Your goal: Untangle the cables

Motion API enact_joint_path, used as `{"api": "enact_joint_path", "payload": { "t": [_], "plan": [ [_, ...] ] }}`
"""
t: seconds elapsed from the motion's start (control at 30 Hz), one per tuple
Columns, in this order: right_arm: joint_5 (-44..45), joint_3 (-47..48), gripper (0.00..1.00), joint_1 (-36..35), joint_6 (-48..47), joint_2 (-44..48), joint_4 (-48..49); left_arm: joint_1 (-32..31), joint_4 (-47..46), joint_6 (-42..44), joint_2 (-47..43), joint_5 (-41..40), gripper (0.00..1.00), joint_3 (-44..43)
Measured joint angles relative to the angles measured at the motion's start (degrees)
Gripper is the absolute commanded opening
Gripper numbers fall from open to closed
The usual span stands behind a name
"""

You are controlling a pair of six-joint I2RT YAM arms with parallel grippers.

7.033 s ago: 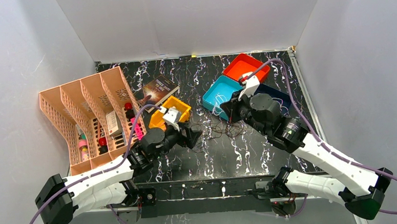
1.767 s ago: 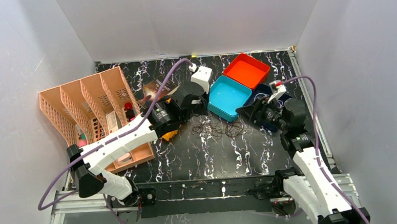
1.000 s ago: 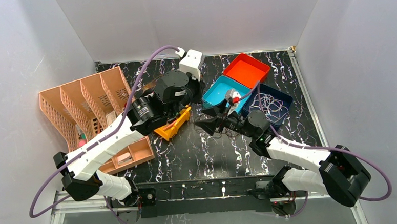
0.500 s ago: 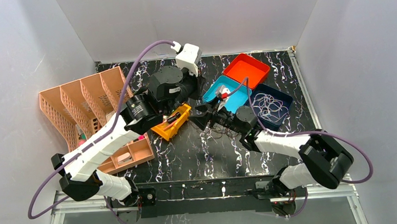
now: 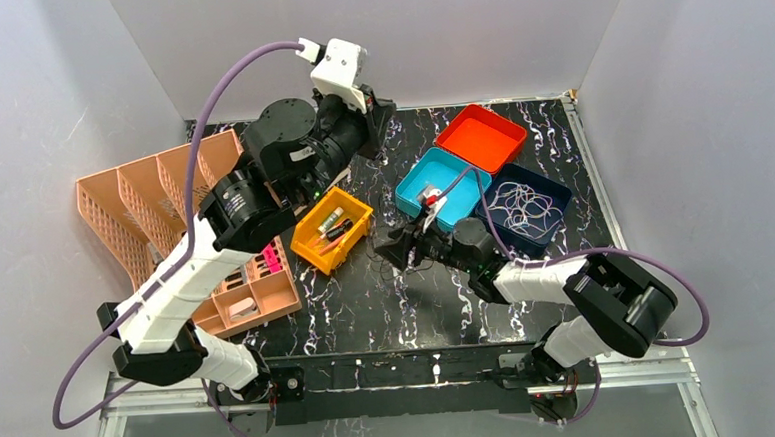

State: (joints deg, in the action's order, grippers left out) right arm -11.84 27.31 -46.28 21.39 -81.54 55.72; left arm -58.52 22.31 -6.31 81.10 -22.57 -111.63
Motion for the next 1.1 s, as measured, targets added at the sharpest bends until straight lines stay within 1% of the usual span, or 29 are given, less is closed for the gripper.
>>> {"api": "enact_joint_path", "payload": {
  "t": [0.3,0.43,0.53,0.67,0.87,0.93,1.0,1.1],
  "plan": [
    [0.9,-5.7,0.65,0.0,0.8,-1.4,-0.2,0.0,-0.2,5.3,3.5,-2.8,0.00,-6.1],
    [1.2,-10.0,0.65,0.0,1.0,-1.4,0.1,0.0,-1.2,7.6,3.9,-4.1,0.00,-8.6],
    [1.3,-14.1,0.68,0.0,1.2,1.6,-1.6,0.0,-1.7,8.9,3.9,-5.0,0.00,-9.7],
    [2.2,-17.7,0.71,0.0,1.1,13.1,-7.4,0.0,-2.1,10.1,3.9,-5.6,0.00,-9.9],
    [7.5,-18.5,0.73,-0.1,0.4,37.7,-19.8,0.0,-2.1,10.8,3.9,-5.7,0.00,-9.9],
    [9.6,-18.5,0.73,-0.1,-1.2,43.9,-22.4,0.0,-2.0,10.8,3.9,-5.4,0.00,-9.8],
    [11.5,-18.5,0.73,-0.1,-3.7,48.2,-23.7,0.0,-1.9,10.8,3.8,-5.0,0.00,-9.7],
    [13.0,-18.4,0.73,-0.1,-8.0,51.6,-23.4,0.0,-1.9,10.7,3.3,-4.2,0.00,-8.7]
  ]
}}
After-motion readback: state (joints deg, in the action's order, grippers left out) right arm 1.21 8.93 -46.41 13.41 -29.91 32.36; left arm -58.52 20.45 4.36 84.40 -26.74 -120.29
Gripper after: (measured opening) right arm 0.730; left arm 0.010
